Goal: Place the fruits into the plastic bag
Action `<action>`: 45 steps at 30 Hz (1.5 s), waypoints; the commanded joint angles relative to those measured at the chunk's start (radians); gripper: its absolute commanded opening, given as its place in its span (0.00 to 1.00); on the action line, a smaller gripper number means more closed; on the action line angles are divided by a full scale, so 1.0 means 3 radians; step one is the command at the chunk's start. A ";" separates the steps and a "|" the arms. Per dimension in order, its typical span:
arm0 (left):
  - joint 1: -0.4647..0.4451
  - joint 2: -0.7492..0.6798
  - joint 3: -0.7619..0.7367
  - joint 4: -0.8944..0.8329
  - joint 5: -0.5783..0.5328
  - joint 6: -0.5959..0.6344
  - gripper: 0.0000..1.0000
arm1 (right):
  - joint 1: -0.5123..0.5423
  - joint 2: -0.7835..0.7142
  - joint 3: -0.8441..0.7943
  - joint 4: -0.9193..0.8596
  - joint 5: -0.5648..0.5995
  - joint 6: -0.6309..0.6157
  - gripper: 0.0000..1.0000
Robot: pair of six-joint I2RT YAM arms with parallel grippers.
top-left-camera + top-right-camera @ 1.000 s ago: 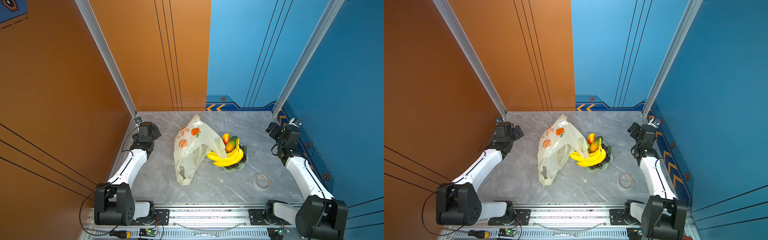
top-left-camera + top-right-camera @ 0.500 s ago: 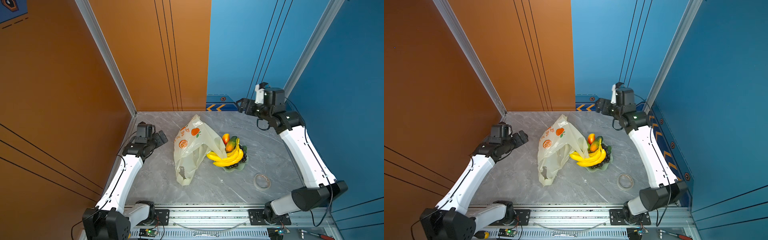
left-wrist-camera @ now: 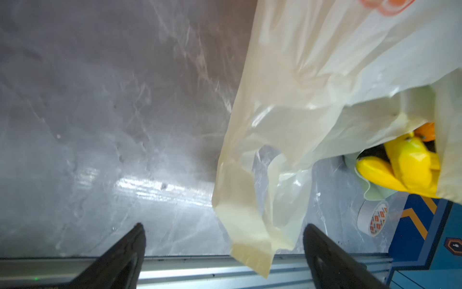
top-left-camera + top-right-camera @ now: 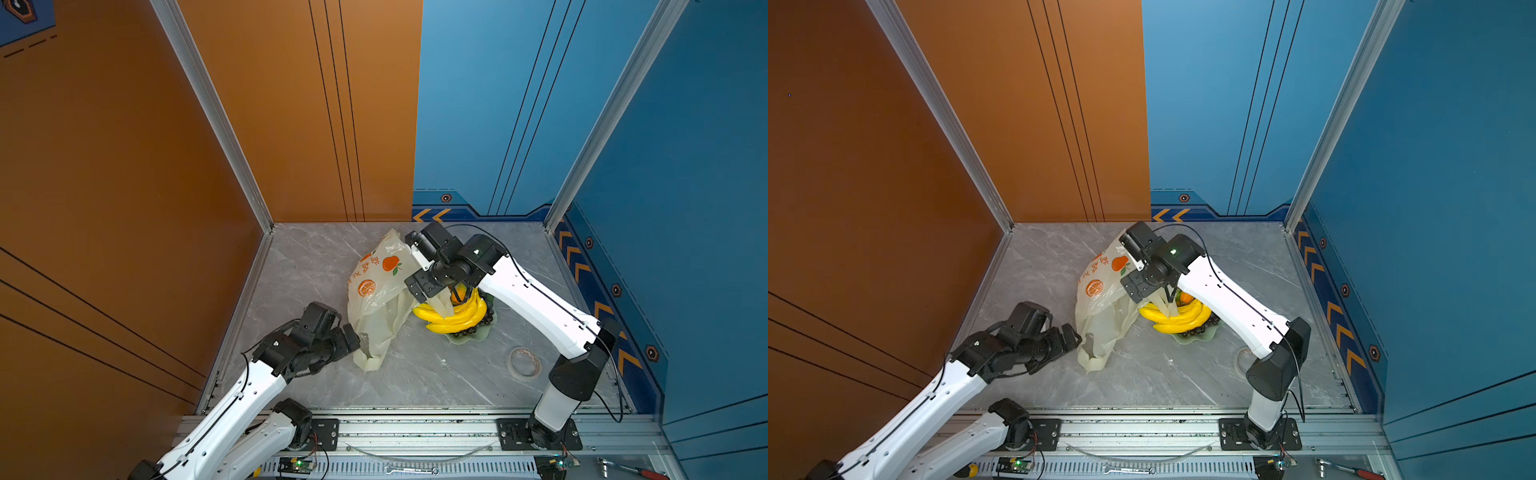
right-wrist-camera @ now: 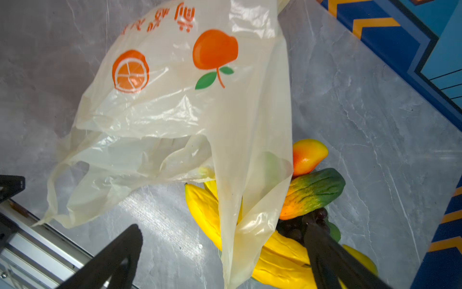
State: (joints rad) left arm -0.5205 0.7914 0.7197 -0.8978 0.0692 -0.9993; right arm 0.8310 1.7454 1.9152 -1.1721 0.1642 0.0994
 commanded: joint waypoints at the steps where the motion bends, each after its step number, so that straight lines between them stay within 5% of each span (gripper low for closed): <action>1: -0.0172 -0.0164 -0.0152 -0.0102 0.0064 -0.0488 0.99 | 0.0079 0.0024 -0.0107 -0.0120 0.0198 -0.0066 1.00; 19: -0.0464 0.0227 -0.0716 0.1381 -0.0279 -0.1140 1.00 | 0.0114 -0.0017 -0.0376 -0.0061 0.0153 0.0054 1.00; 27: -0.0476 0.0307 -0.0799 0.1436 -0.0287 -0.1233 0.88 | 0.0083 -0.0027 -0.0487 -0.0037 0.0158 0.0037 1.00; 33: -0.0499 0.0307 -0.0892 0.1555 -0.0351 -0.1341 0.69 | 0.0091 0.0000 -0.0455 -0.0005 0.0166 0.0029 1.00; 42: -0.0471 0.0292 -0.0840 0.1549 -0.0384 -0.1274 0.11 | 0.0168 0.0115 -0.0417 0.0000 0.0310 0.0023 1.00; 45: -0.0453 0.0293 -0.0782 0.1492 -0.0374 -0.1207 0.04 | 0.0179 0.0129 -0.0417 0.0000 0.0337 0.0022 0.99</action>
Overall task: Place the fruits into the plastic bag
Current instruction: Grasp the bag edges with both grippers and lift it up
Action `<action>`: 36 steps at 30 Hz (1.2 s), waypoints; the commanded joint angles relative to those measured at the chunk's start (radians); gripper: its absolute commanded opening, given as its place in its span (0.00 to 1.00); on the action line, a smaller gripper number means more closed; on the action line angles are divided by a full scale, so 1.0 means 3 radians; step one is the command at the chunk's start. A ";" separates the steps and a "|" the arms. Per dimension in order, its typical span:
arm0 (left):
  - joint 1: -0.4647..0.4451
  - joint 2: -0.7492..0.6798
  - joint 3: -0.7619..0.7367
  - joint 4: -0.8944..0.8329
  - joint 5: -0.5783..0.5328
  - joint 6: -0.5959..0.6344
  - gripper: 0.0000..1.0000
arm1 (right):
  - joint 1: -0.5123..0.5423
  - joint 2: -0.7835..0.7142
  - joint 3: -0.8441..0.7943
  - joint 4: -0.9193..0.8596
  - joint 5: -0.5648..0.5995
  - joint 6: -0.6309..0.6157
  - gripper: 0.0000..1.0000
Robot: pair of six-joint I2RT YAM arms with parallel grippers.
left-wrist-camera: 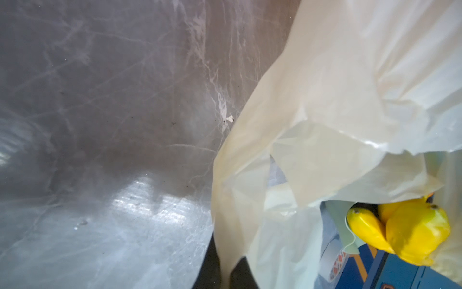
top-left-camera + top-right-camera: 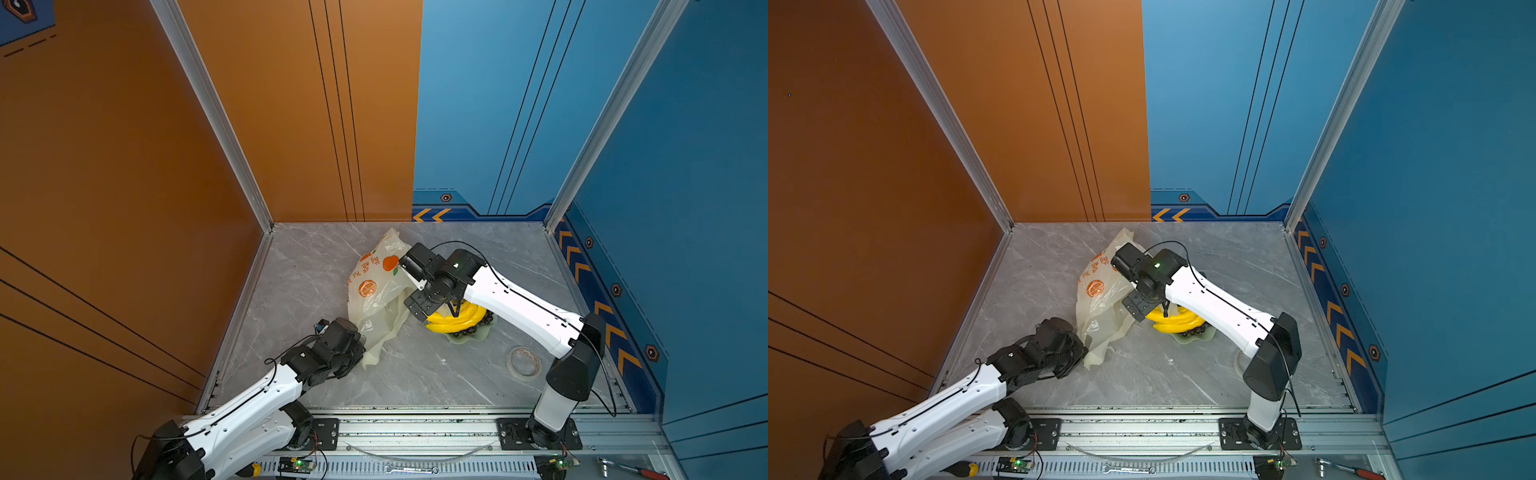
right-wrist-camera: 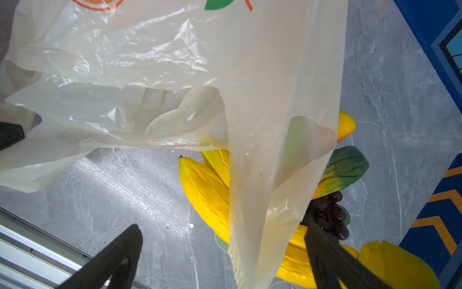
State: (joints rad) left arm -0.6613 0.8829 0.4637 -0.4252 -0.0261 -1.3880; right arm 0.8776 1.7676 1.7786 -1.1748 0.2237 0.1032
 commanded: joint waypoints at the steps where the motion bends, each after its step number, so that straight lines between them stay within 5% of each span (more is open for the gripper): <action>1: 0.0029 -0.0017 0.0088 -0.0100 -0.0056 0.0110 0.03 | 0.0022 0.0060 0.0038 0.0009 0.0139 0.0013 0.99; 7: 0.0082 -0.0005 0.0215 -0.0202 -0.0036 0.0254 0.01 | -0.0057 0.0126 -0.0037 0.0027 0.0074 0.0002 0.94; 20: 0.0149 0.0064 0.0440 -0.0415 -0.0010 0.0538 0.00 | -0.0225 0.0261 -0.0170 0.0140 -0.0238 0.0083 0.62; 24: 0.0159 0.0087 0.0562 -0.0553 -0.0053 0.0678 0.00 | -0.0265 0.0232 -0.0120 0.0152 -0.0274 0.0112 0.34; 26: 0.0169 0.0121 0.0665 -0.0674 -0.0085 0.0803 0.00 | -0.0298 0.0198 -0.0036 0.0163 -0.0241 0.0157 0.01; 36: 0.0190 0.0486 0.1588 -0.1560 -0.0362 0.1639 0.00 | -0.0561 -0.0048 0.0483 0.0547 -0.0700 0.0552 0.00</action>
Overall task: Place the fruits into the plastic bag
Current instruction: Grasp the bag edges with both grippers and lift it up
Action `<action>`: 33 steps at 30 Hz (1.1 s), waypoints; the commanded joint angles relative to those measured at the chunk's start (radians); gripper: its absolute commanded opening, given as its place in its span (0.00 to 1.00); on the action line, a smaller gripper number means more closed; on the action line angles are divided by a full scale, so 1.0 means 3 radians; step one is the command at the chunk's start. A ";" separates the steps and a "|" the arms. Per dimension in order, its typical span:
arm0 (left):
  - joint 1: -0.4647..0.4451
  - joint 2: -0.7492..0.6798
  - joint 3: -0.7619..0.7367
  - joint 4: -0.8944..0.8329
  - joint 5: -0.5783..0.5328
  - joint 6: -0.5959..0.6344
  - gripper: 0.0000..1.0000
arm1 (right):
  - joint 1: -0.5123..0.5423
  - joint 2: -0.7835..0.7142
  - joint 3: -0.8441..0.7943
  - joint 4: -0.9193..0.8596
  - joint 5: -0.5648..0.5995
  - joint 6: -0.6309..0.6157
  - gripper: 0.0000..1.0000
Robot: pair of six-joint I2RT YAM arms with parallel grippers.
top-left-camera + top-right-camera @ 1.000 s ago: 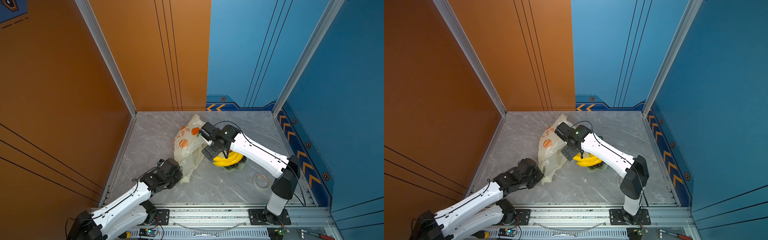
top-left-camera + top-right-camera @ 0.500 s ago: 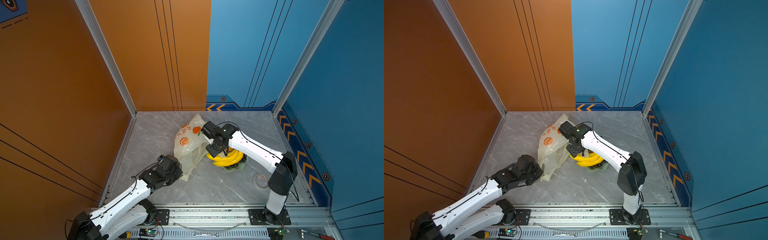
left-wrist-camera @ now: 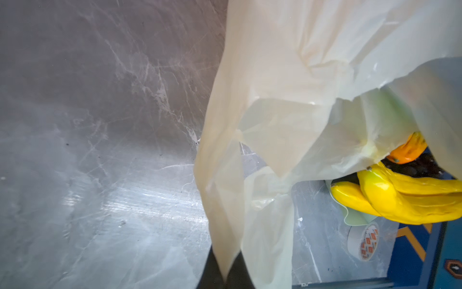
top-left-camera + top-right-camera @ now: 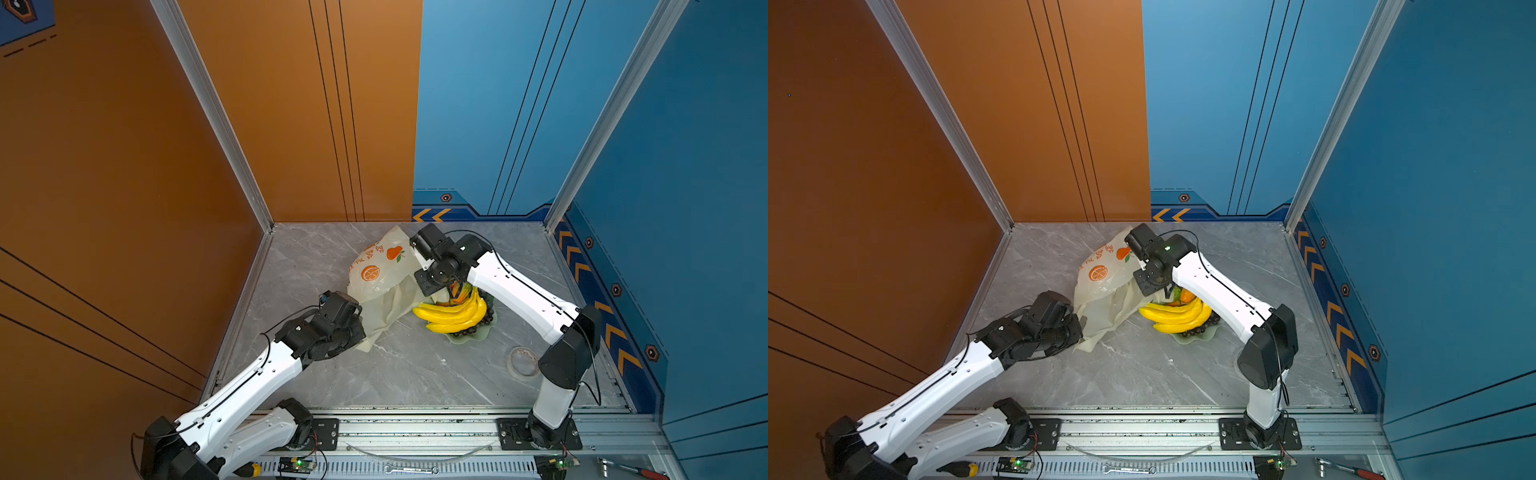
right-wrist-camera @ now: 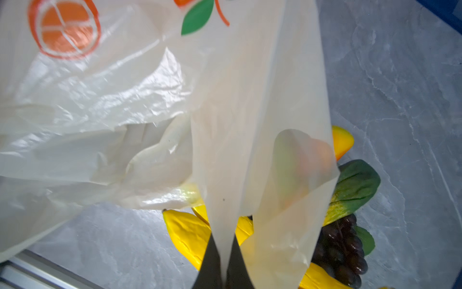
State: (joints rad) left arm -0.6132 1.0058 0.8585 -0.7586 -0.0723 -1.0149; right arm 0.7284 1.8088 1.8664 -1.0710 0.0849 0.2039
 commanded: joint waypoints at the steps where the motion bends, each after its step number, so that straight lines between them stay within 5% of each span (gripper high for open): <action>1: 0.0029 0.0114 0.0396 -0.0550 -0.0253 0.0483 0.00 | -0.0068 -0.0212 0.0228 0.0269 -0.0329 0.0275 0.00; 8: 0.0060 0.0266 0.1251 -0.1076 -0.0738 0.0906 0.00 | -0.0458 -0.0347 0.0267 0.0665 -0.0908 0.0807 0.00; 14: 0.0783 0.0903 0.1863 -0.1133 -0.0185 0.1167 0.00 | -0.0570 0.0067 0.0653 0.0856 -0.0970 0.0942 0.00; 21: 0.0915 0.2136 0.4562 -0.1219 -0.0230 0.1659 0.00 | -0.0542 0.1155 0.2909 0.1024 -0.0776 0.0790 0.00; 25: 0.0387 0.2480 0.5863 -0.1167 -0.0951 0.2378 0.00 | -0.0428 0.0792 0.2755 0.1817 -0.0907 0.0606 0.00; 27: -0.0124 0.2395 0.5854 -0.0962 -0.1509 0.3034 0.00 | -0.0345 0.0549 0.2479 0.2000 -0.0927 0.0414 0.00; 30: -0.0807 0.1826 0.4523 0.0041 -0.2284 0.3952 0.00 | -0.0289 0.0161 0.1741 0.2065 -0.0880 0.0180 0.00; 31: -0.0913 0.1576 0.3902 0.0464 -0.2463 0.4039 0.00 | -0.0312 0.0039 0.1388 0.2089 -0.0822 0.0205 0.00; 33: -0.0716 0.1270 0.3105 0.0410 -0.2523 0.3356 0.00 | -0.0408 -0.0114 0.0689 0.2056 -0.0568 0.0385 0.00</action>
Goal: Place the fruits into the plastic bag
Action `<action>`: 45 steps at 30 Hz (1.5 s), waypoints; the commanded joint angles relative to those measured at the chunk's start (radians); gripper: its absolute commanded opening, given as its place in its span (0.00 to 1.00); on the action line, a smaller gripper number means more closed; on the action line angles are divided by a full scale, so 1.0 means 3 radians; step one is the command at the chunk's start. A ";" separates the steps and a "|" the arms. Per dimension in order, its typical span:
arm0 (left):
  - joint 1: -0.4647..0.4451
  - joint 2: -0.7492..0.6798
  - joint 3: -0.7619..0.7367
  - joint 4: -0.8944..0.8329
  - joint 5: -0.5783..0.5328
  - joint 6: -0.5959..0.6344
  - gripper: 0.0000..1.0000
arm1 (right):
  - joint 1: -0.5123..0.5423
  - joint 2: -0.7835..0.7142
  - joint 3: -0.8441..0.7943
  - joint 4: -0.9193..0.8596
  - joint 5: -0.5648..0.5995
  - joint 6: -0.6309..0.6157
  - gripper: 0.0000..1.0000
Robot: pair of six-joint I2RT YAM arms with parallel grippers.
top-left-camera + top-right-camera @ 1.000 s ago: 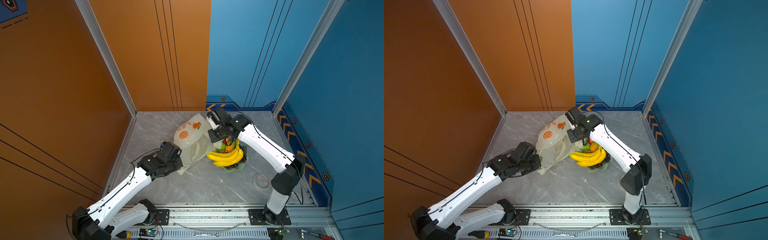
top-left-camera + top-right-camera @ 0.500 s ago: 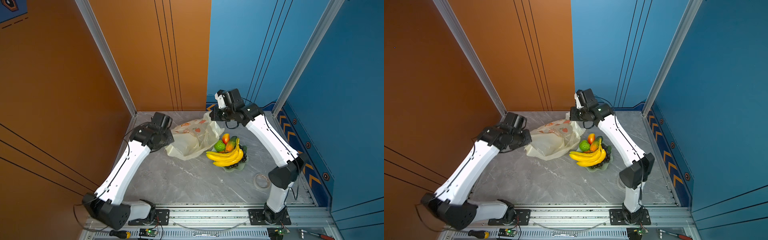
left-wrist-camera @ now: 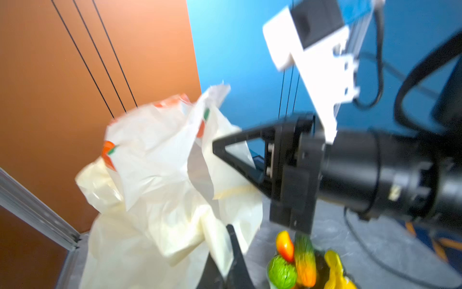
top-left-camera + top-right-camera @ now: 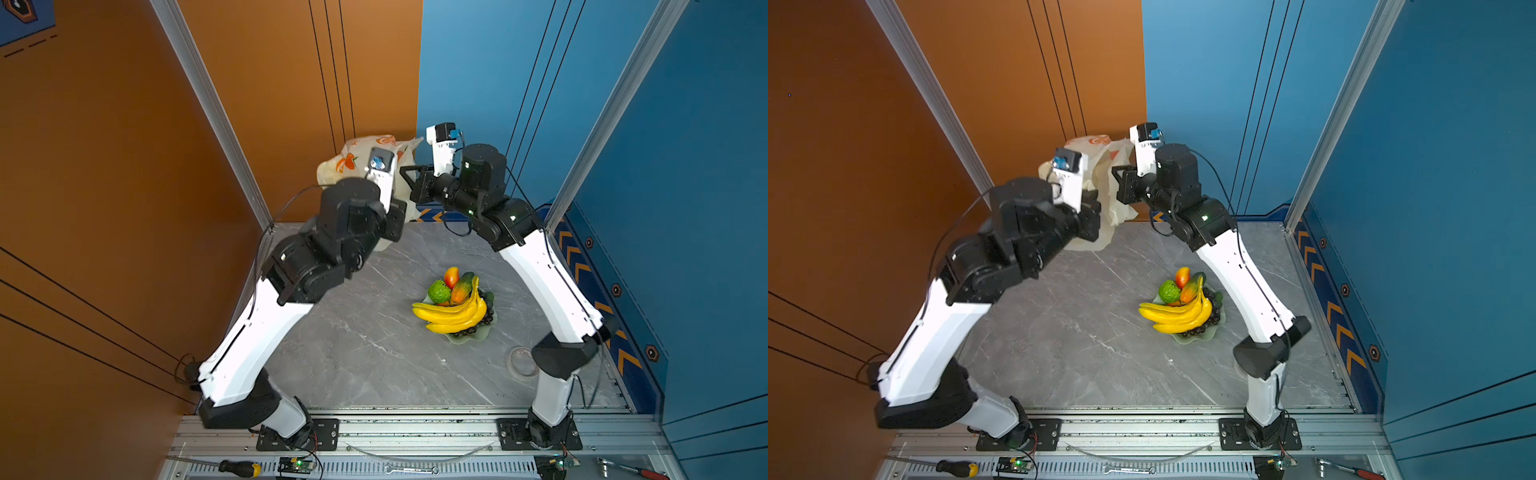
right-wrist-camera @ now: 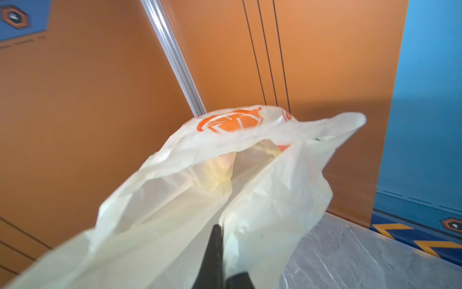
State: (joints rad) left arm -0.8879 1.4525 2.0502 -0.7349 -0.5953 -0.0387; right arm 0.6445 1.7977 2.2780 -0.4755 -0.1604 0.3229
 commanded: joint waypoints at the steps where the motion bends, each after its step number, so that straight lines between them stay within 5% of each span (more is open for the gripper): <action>1: 0.0522 -0.0294 -0.1184 -0.0100 -0.0558 -0.0535 0.00 | -0.0242 -0.0041 -0.0892 -0.0077 0.0307 0.0141 0.00; 3: 0.1258 -0.0356 -0.1866 -0.0629 0.0271 -0.1569 0.00 | -0.0510 0.0275 -0.0915 -0.0813 0.0152 0.0393 0.00; 4: 0.1441 -0.0403 -0.2171 -0.0650 0.0474 -0.1729 0.00 | -0.0580 0.0373 -0.0897 -0.1020 0.0017 0.0401 0.00; 8: 0.1372 -0.0721 -0.2733 -0.0374 0.0308 -0.1720 0.00 | -0.0455 0.0195 -0.1112 -0.0789 0.0191 0.0171 0.00; 24: 0.1596 -0.1252 -0.2753 -0.0316 0.0832 -0.1998 0.00 | -0.0253 0.0258 -0.0834 -0.0884 -0.0346 -0.0105 0.00; 34: 0.1630 -0.1135 -0.2747 -0.0232 0.1076 -0.2115 0.00 | -0.0440 0.0164 -0.1155 -0.0905 -0.0242 0.0023 0.00; 40: 0.1903 -0.0915 -0.2739 -0.0502 0.1272 -0.2240 0.00 | -0.0183 0.0374 -0.0840 -0.1058 -0.0002 0.0023 0.00; 43: 0.2261 -0.0482 -0.2318 -0.0501 0.1679 -0.2204 0.00 | -0.0145 0.0687 -0.0344 -0.1078 0.0070 0.0205 0.00; 45: 0.2307 -0.0132 -0.1586 -0.0506 0.1683 -0.2058 0.00 | -0.0083 0.0944 0.0349 -0.1083 0.0257 0.0104 0.00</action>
State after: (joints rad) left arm -0.2268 1.3216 1.3602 -0.8955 -0.1741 -0.6872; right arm 0.6079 2.0037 2.1880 -0.7933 -0.1699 0.3435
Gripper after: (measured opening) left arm 0.045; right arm 0.047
